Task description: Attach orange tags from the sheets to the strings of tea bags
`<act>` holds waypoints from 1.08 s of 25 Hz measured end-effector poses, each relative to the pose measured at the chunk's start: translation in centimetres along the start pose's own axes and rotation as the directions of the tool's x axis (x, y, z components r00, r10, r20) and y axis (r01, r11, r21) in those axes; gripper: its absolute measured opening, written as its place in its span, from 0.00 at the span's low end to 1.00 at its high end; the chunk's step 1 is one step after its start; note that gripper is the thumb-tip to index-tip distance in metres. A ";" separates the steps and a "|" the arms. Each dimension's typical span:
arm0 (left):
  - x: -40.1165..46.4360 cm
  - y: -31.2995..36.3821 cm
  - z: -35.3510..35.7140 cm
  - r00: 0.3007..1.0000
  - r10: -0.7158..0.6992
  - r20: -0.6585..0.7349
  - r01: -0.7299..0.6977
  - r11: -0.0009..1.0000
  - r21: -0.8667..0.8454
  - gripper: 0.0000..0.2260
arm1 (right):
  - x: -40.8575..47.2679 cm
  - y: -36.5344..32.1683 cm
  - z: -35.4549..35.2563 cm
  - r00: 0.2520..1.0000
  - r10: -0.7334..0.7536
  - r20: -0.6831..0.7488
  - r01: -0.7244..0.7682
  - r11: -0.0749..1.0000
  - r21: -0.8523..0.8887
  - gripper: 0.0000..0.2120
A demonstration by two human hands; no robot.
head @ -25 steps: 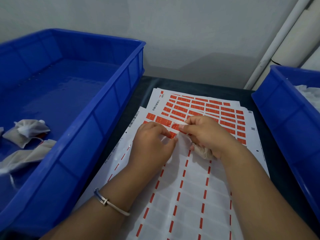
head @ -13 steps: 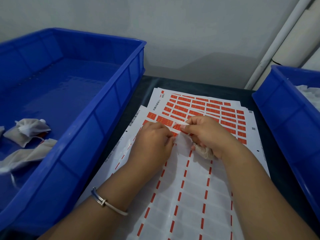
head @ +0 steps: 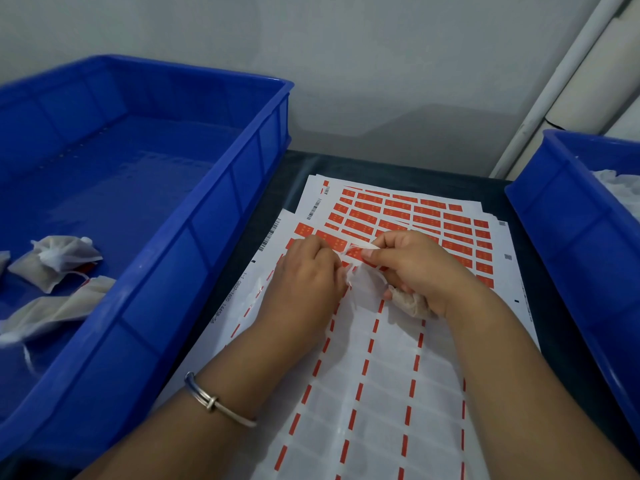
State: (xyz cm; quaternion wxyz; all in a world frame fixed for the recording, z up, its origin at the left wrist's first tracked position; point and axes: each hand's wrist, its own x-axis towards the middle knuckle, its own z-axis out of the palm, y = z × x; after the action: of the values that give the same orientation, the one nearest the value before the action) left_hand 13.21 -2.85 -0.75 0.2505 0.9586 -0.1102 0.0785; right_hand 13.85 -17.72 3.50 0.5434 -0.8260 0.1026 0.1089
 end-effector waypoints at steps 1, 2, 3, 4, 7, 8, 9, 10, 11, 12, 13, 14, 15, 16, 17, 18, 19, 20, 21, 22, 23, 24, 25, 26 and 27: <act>0.0 0.0 0.0 1.000 0.000 -0.006 0.000 1.000 0.003 0.18 | 0.0 0.0 0.0 1.000 -0.002 0.001 0.002 1.000 -0.002 0.05; 0.0 -0.1 -0.1 1.000 -0.003 -0.011 0.003 1.000 0.005 0.18 | 0.0 0.0 -0.1 1.000 -0.002 0.001 0.002 1.000 -0.003 0.05; 0.0 -0.1 -0.2 1.000 -0.009 -0.019 0.009 1.000 0.002 0.18 | 0.0 0.0 -0.1 1.000 -0.001 0.002 0.001 1.000 -0.007 0.04; 0.1 -0.2 -0.3 0.999 -0.018 -0.033 0.018 1.000 -0.008 0.17 | 0.1 0.1 -0.1 1.000 -0.002 0.004 0.002 1.000 -0.007 0.04; 0.3 -0.3 -0.8 0.996 -0.068 -0.051 0.064 0.995 -0.074 0.14 | 0.2 0.1 -0.1 1.000 0.006 0.008 -0.006 1.000 0.030 0.04; 0.4 -0.4 -1.0 0.995 -0.095 -0.041 0.090 0.990 -0.107 0.12 | 0.2 0.2 -0.1 1.000 0.009 0.011 -0.010 0.999 0.040 0.04; 0.5 -0.3 -1.2 0.992 -0.125 -0.028 0.119 0.983 -0.139 0.09 | 0.3 0.3 -0.1 1.000 0.011 0.006 -0.011 0.999 0.045 0.05; 0.7 -0.4 -1.5 0.987 -0.157 -0.014 0.153 0.975 -0.164 0.06 | 0.5 0.5 -0.1 1.000 0.011 0.003 -0.011 0.999 0.039 0.05; 1.0 -0.4 -1.8 0.982 -0.190 0.004 0.188 0.964 -0.189 0.03 | 0.6 0.6 0.0 1.000 0.015 -0.005 -0.014 0.999 0.030 0.05; 1.3 -0.6 -2.1 0.974 -0.223 0.031 0.224 0.951 -0.214 0.04 | 0.7 0.7 0.1 1.000 0.019 -0.013 -0.019 0.999 0.033 0.05; 1.5 -0.8 -2.4 0.965 -0.251 0.076 0.262 0.935 -0.240 0.06 | 0.8 0.7 0.1 0.999 0.024 -0.025 -0.023 0.999 0.043 0.05; 1.7 -1.0 -2.7 0.954 -0.270 0.132 0.297 0.916 -0.271 0.08 | 1.0 0.8 0.2 0.999 0.026 -0.028 -0.025 0.998 0.052 0.06; 1.8 -1.2 -3.1 0.942 -0.281 0.182 0.326 0.894 -0.307 0.09 | 1.0 0.8 0.3 0.999 0.028 -0.031 -0.027 0.998 0.060 0.05; 1.9 -1.3 -3.4 0.930 -0.290 0.224 0.354 0.869 -0.346 0.09 | 1.2 0.9 0.4 0.999 0.030 -0.030 -0.028 0.998 0.061 0.04; 1.8 -1.4 -3.7 0.918 -0.304 0.255 0.386 0.835 -0.392 0.09 | 1.2 0.9 0.5 0.999 0.031 -0.039 -0.029 0.998 0.057 0.02; 1.8 -1.5 -3.9 0.904 -0.325 0.279 0.422 0.791 -0.443 0.08 | 1.4 1.1 0.5 0.998 0.022 -0.057 -0.019 0.999 0.046 0.04; 1.8 -1.5 -4.0 0.887 -0.358 0.293 0.461 0.738 -0.493 0.08 | 1.4 1.2 0.5 0.996 0.012 -0.085 -0.009 0.999 0.036 0.09; 1.9 -1.4 -4.0 0.865 -0.399 0.305 0.502 0.679 -0.536 0.08 | 1.4 1.3 0.5 0.993 0.006 -0.122 -0.003 1.000 0.025 0.12; 2.2 -1.4 -4.1 0.839 -0.442 0.317 0.541 0.620 -0.568 0.08 | 1.3 1.4 0.4 0.988 0.007 -0.157 -0.005 1.000 0.016 0.12; 2.4 -1.5 -4.1 0.815 -0.475 0.330 0.572 0.574 -0.585 0.08 | 1.2 1.6 0.2 0.983 0.013 -0.182 -0.010 1.000 0.017 0.11; 2.5 -1.5 -4.0 0.800 -0.494 0.340 0.590 0.545 -0.596 0.08 | 0.9 1.9 0.0 0.980 0.036 -0.198 -0.030 0.999 0.031 0.08; 2.5 -1.5 -3.9 0.799 -0.494 0.342 0.587 0.520 -0.620 0.07 | 0.5 2.0 -0.2 0.975 0.059 -0.213 -0.050 0.998 0.049 0.04; 2.4 -1.4 -3.9 0.810 -0.484 0.331 0.563 0.484 -0.670 0.07 | 0.1 2.1 -0.5 0.970 0.072 -0.231 -0.060 0.996 0.059 0.03; 2.3 -1.3 -4.0 0.822 -0.473 0.319 0.533 0.437 -0.725 0.09 | -0.2 2.4 -0.8 0.967 0.069 -0.245 -0.059 0.997 0.048 0.05; 2.1 -1.2 -4.1 0.828 -0.469 0.307 0.509 0.399 -0.763 0.09 | -0.6 2.4 -1.3 0.963 0.062 -0.264 -0.060 0.998 0.017 0.05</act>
State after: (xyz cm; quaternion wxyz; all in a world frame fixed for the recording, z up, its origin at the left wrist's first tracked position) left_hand 15.14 -0.21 2.66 0.6744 0.7194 0.1461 -0.0795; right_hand 12.66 -19.83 2.05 0.5250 -0.8272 0.1998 0.0141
